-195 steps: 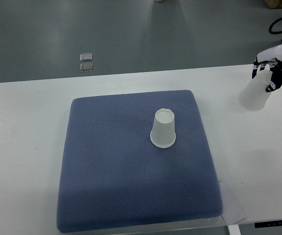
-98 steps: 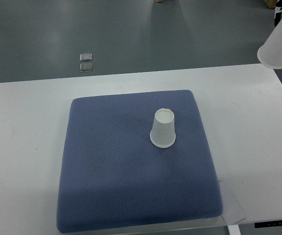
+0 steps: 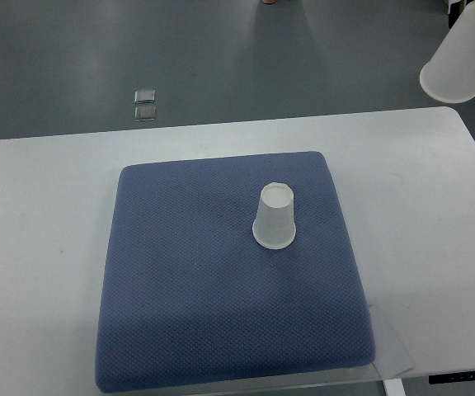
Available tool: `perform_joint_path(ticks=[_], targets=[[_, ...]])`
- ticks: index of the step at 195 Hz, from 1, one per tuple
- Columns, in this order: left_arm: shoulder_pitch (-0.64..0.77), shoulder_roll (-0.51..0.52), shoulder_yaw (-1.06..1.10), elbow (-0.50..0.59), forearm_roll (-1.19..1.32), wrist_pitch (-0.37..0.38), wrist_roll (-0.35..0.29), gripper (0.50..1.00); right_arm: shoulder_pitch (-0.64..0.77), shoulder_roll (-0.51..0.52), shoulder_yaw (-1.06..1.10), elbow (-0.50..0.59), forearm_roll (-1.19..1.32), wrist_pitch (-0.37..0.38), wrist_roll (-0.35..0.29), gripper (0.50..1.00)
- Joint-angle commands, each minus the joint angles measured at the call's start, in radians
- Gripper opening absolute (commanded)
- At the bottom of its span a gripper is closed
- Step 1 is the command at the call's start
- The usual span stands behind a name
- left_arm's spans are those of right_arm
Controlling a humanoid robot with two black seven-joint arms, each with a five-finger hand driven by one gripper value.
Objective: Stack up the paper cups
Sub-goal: 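Lift the grasped cup up and away from the table, then carry the cup over the upside-down cup on the pad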
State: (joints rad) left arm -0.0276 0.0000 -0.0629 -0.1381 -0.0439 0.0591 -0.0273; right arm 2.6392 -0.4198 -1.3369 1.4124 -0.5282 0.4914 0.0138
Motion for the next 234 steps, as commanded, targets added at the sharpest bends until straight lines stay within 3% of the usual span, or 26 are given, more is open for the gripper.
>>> perform_joint_path(ticks=[1,109,234], targets=[[0.000,0.000,0.000,0.000,-0.001,-0.001,0.000,1.000,-0.011,0.016,0.047,-0.001,0.031,0.003,0.000,0.660],[0.000,0.000,0.000,0.000,0.001,-0.001,0.000,1.000,-0.097,0.262,0.262,-0.029,0.244,0.007,-0.005,0.666],[0.000,0.000,0.000,0.000,-0.001,-0.001,0.000,1.000,-0.219,0.360,0.308,-0.061,0.278,-0.057,-0.006,0.666]])
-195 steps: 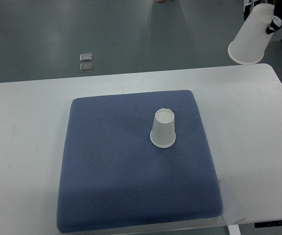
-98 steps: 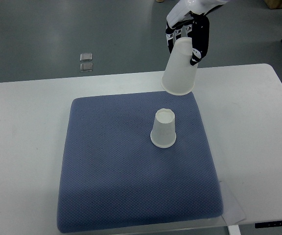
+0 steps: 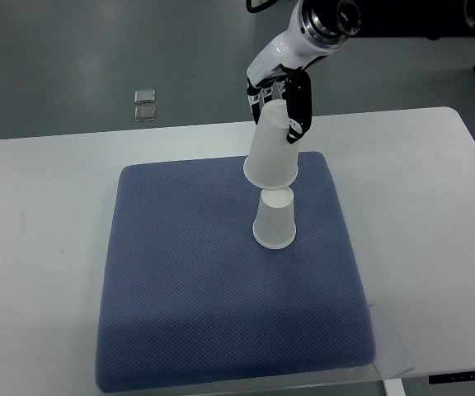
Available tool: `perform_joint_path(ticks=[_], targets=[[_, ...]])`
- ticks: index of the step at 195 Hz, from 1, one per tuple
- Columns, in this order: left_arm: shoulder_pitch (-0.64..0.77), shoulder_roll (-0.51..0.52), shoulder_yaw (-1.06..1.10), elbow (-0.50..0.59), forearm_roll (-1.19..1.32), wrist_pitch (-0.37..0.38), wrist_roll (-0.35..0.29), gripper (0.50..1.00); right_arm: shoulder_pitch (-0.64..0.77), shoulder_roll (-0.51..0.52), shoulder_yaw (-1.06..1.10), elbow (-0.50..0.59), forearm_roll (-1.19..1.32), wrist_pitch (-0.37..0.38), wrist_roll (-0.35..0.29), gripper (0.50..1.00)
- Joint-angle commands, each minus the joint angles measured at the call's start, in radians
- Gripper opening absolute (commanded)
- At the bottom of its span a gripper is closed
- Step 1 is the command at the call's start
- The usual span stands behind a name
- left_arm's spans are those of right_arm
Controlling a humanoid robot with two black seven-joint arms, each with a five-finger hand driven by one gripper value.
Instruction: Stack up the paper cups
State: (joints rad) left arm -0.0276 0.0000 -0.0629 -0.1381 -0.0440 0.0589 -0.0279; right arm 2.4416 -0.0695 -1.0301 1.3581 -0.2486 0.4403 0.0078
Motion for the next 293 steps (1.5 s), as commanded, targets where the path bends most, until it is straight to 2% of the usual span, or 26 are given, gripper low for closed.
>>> perform_joint_path(ticks=[1,243,293], targets=[[0.000,0.000,0.000,0.000,0.000,-0.001,0.000,1.000,-0.021,0.010,0.001,-0.007,-0.001,-0.006,0.000,0.666],[0.000,0.000,0.000,0.000,0.000,0.001,0.000,1.000,-0.122,0.048,-0.013,-0.010,-0.009,-0.078,-0.002,0.674],[0.000,0.000,0.000,0.000,0.000,-0.001,0.000,1.000,-0.128,0.054,-0.013,-0.011,-0.009,-0.084,-0.003,0.711]])
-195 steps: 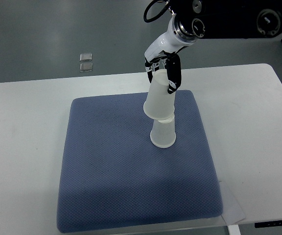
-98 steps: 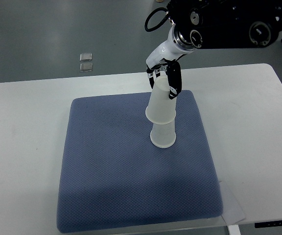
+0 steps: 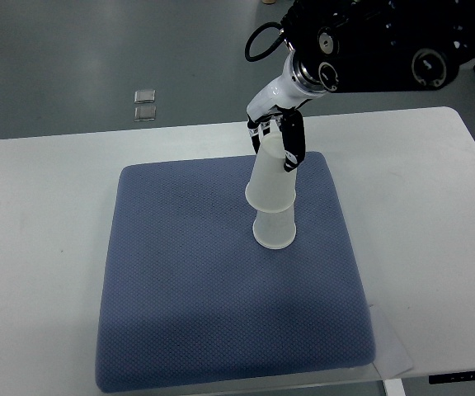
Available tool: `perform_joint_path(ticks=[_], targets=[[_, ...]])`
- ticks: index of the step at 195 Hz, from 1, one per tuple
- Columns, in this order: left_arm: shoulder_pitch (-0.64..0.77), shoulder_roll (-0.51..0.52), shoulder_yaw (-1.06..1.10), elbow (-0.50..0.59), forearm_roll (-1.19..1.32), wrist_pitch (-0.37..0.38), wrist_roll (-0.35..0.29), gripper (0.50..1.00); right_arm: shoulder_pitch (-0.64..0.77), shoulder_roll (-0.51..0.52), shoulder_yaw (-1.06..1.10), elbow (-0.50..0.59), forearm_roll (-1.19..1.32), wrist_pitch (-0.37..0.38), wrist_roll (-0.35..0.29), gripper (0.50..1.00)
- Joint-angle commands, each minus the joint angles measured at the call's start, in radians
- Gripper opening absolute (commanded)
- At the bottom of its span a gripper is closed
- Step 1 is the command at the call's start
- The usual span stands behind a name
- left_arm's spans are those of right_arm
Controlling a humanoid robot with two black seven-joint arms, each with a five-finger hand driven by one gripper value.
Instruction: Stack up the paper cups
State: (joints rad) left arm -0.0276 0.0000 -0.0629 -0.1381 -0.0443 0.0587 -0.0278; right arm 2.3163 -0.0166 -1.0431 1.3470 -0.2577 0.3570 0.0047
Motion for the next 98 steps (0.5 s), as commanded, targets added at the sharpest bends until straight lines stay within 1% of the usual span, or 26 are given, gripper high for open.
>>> perform_joint_path(ticks=[1,29,60,98], targets=[[0.000,0.000,0.000,0.000,0.000,0.000,0.000,1.000,-0.003,0.001,0.000,0.000,0.000,-0.001,0.000,0.713],[0.000,0.000,0.000,0.000,0.000,0.000,0.000,1.000,-0.006,0.006,-0.002,0.000,0.000,-0.004,0.000,0.719],[0.000,0.000,0.000,0.000,0.000,0.000,0.000,1.000,-0.015,0.009,-0.002,0.000,0.000,-0.015,0.000,0.744],[0.000,0.000,0.000,0.000,0.000,0.000,0.000,1.000,-0.020,0.013,-0.002,0.000,0.000,-0.015,0.000,0.748]])
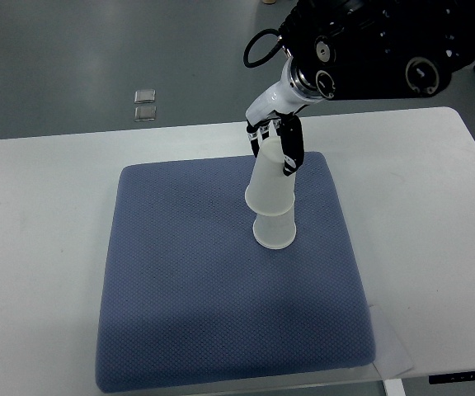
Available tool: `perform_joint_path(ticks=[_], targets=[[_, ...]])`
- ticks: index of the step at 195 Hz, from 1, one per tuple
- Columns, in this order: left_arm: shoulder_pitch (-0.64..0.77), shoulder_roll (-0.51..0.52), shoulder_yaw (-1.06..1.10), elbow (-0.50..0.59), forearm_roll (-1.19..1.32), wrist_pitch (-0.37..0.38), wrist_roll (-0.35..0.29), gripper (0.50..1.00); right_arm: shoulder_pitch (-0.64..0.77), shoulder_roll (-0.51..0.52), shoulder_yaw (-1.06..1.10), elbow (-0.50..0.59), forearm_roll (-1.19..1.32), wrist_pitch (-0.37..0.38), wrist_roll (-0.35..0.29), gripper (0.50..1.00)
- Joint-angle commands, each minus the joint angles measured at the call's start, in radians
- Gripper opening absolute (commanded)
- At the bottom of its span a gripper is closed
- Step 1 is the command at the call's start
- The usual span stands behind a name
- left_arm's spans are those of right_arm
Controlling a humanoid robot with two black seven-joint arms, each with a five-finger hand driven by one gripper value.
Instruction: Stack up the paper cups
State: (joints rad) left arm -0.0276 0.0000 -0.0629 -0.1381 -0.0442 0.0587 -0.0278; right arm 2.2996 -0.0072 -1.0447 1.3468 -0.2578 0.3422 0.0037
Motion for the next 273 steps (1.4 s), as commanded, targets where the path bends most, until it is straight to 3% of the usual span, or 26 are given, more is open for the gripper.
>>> perform_joint_path(ticks=[1,238,273], targets=[[0.000,0.000,0.000,0.000,0.000,0.000,0.000,1.000,-0.003,0.004,0.000,0.000,0.000,0.000,0.001,0.748],[0.000,0.000,0.000,0.000,0.000,0.000,0.000,1.000,-0.006,0.006,-0.011,0.000,-0.001,-0.014,-0.001,0.750],[0.000,0.000,0.000,0.000,0.001,0.000,0.000,1.000,-0.016,0.006,-0.011,-0.001,-0.001,-0.022,-0.001,0.778]])
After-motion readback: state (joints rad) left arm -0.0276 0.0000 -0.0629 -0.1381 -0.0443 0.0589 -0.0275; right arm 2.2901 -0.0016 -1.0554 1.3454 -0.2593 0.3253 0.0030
